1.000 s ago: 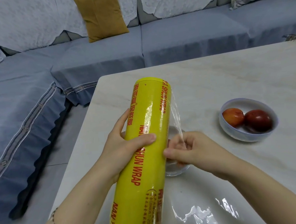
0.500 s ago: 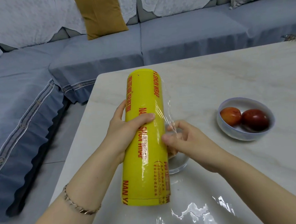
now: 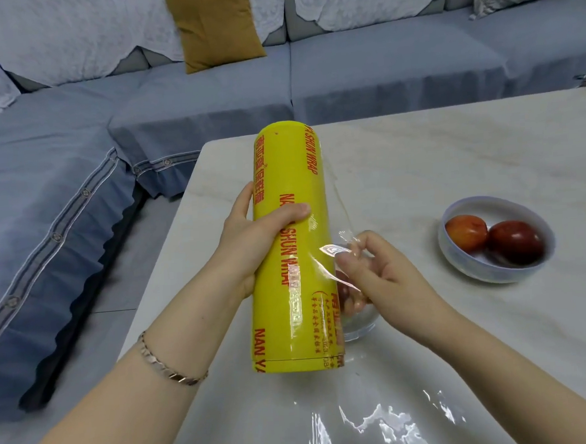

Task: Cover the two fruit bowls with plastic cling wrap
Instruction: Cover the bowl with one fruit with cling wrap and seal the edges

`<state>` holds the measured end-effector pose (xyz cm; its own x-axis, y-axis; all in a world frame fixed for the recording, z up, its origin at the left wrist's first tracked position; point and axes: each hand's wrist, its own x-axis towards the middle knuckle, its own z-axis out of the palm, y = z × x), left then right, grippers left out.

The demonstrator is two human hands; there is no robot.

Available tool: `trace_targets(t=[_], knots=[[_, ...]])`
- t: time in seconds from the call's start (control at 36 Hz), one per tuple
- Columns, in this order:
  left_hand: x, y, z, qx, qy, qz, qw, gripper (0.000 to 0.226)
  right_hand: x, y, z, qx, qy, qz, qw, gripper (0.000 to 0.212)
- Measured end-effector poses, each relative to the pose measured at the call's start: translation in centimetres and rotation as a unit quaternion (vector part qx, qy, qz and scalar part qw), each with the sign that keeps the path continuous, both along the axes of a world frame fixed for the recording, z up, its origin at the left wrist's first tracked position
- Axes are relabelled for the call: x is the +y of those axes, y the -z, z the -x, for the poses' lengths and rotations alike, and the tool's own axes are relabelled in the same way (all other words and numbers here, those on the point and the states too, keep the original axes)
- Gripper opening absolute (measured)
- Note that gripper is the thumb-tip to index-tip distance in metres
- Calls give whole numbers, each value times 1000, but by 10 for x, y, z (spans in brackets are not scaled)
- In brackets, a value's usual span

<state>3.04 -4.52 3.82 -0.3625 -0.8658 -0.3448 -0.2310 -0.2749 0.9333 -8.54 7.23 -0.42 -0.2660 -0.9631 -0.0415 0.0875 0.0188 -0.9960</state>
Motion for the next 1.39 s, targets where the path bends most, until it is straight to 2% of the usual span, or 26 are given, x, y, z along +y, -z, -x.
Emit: trace_targets(t=[0.11, 0.19, 0.22, 0.33, 0.42, 0.44, 0.53, 0.64, 0.78, 0.89, 1.11, 1.17, 1.25, 1.33, 1.39], knots=[[0, 0, 2, 12, -4, -7, 1000, 76, -5, -7, 1, -4, -27, -43, 999, 26], [-2, 0, 2, 17, -13, -4, 1000, 77, -5, -9, 3, 28, -41, -27, 998, 44], [-3, 0, 2, 17, -20, 4, 1000, 79, -4, -9, 4, 33, -36, -13, 999, 44], [-6, -1, 2, 13, -53, 70, 996, 89, -2, -1, 0, 41, 5, 29, 999, 32], [-2, -2, 4, 21, -54, 100, 993, 100, -7, 3, -5, 26, 50, 24, 998, 23], [1, -2, 4, 25, -47, 91, 994, 102, -9, 3, -4, 23, 69, 30, 997, 22], [11, 1, 1, 53, -1, 71, 996, 96, -14, 1, 3, 31, 139, 48, 989, 36], [18, 7, 2, 84, 18, 32, 996, 95, -12, 2, 5, 16, 127, 64, 990, 36], [19, 9, 4, 107, 15, -1, 994, 79, -4, 17, 1, -5, 110, 61, 992, 24], [14, 6, -1, 110, 34, -7, 993, 87, 7, 27, 0, -86, 81, 66, 991, 14], [15, 6, 1, 127, 71, -25, 989, 76, 6, 14, -14, -112, 158, 87, 977, 13], [15, 5, 1, 120, 71, -22, 990, 78, 6, 12, -13, -141, 170, 89, 971, 11], [12, 3, -4, 90, 62, 8, 994, 92, 11, 14, -5, -170, 145, 67, 972, 17], [14, 0, -8, 4, 56, 95, 994, 107, 18, 20, 7, -97, 129, 35, 986, 21], [17, -1, -10, -62, 64, 174, 981, 110, 23, 21, 12, -37, 116, 20, 992, 19]])
